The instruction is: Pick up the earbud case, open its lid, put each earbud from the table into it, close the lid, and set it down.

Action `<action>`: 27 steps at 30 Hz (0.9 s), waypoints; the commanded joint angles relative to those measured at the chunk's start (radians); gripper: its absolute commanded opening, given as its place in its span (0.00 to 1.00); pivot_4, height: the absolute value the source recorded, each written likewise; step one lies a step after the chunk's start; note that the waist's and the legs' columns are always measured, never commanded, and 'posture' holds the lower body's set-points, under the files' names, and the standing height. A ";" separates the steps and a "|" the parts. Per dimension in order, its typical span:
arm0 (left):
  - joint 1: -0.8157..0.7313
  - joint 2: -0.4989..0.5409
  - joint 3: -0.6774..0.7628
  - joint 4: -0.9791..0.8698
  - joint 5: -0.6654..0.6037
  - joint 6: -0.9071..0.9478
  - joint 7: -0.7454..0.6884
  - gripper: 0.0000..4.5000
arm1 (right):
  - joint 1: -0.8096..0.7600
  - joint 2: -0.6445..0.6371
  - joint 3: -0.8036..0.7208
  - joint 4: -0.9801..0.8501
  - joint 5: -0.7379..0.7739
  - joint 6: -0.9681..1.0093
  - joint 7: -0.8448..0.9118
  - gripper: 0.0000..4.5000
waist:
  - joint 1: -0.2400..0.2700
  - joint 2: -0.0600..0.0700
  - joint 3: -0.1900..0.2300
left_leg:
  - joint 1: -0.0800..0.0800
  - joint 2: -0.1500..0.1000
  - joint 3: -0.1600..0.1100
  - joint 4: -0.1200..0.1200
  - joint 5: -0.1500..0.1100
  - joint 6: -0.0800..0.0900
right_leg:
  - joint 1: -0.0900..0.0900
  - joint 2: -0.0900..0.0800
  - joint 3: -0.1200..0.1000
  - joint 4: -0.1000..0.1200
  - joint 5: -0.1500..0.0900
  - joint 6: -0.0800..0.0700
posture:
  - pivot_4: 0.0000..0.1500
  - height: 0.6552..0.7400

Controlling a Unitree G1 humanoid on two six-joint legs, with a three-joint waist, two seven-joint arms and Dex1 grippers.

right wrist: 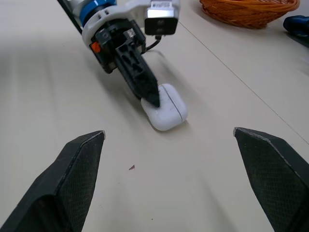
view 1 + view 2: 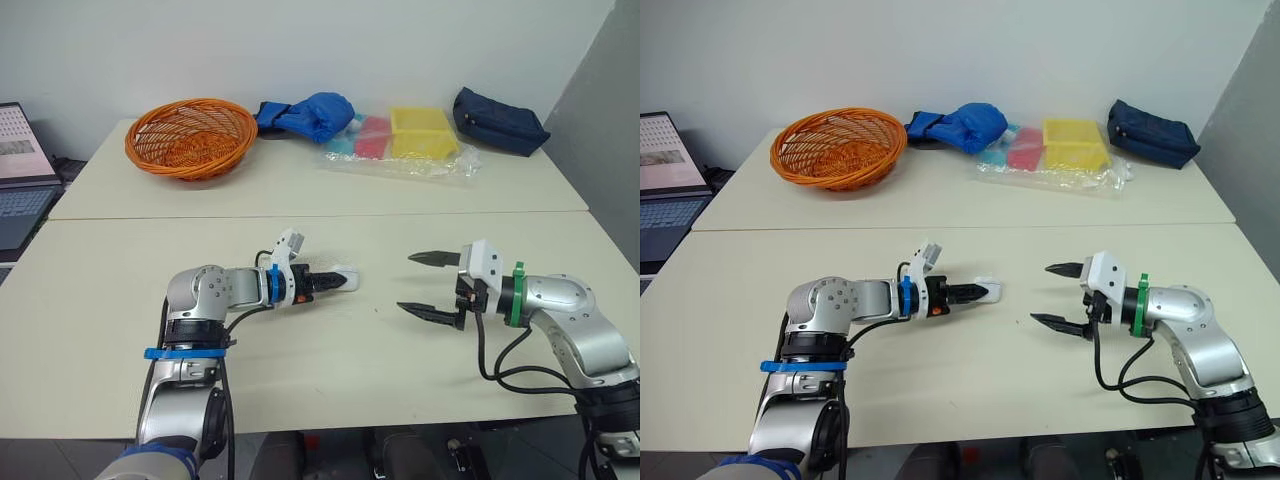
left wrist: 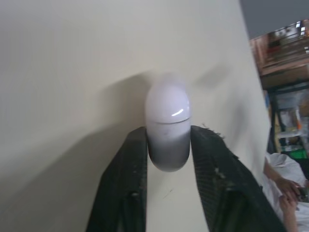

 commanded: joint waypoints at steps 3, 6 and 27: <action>0.026 0.084 0.080 -0.060 -0.013 0.087 0.014 0.73 | -0.041 -0.006 -0.022 0.021 -0.009 -0.031 0.001 1.00 | -0.006 0.000 0.000 | 0.001 0.000 0.000 0.000 0.000 0.000 | 0.000 0.000 0.001 0.001 0.000 0.000 | 1.00 1.00; 0.045 0.133 0.113 -0.078 -0.016 0.087 0.009 0.92 | -0.052 -0.007 -0.022 0.054 -0.014 -0.045 0.006 1.00 | -0.016 0.000 0.000 | 0.003 0.001 0.000 0.000 0.000 0.000 | 0.001 0.000 0.001 0.001 0.000 0.000 | 1.00 1.00; 0.315 0.509 -0.047 -0.141 0.417 -1.193 -0.549 1.00 | -0.102 -0.100 -0.062 0.106 0.027 -0.003 0.115 1.00 | 0.012 -0.001 0.000 | -0.003 0.001 0.005 -0.002 0.000 0.000 | -0.002 -0.009 0.002 -0.004 -0.002 0.000 | 1.00 1.00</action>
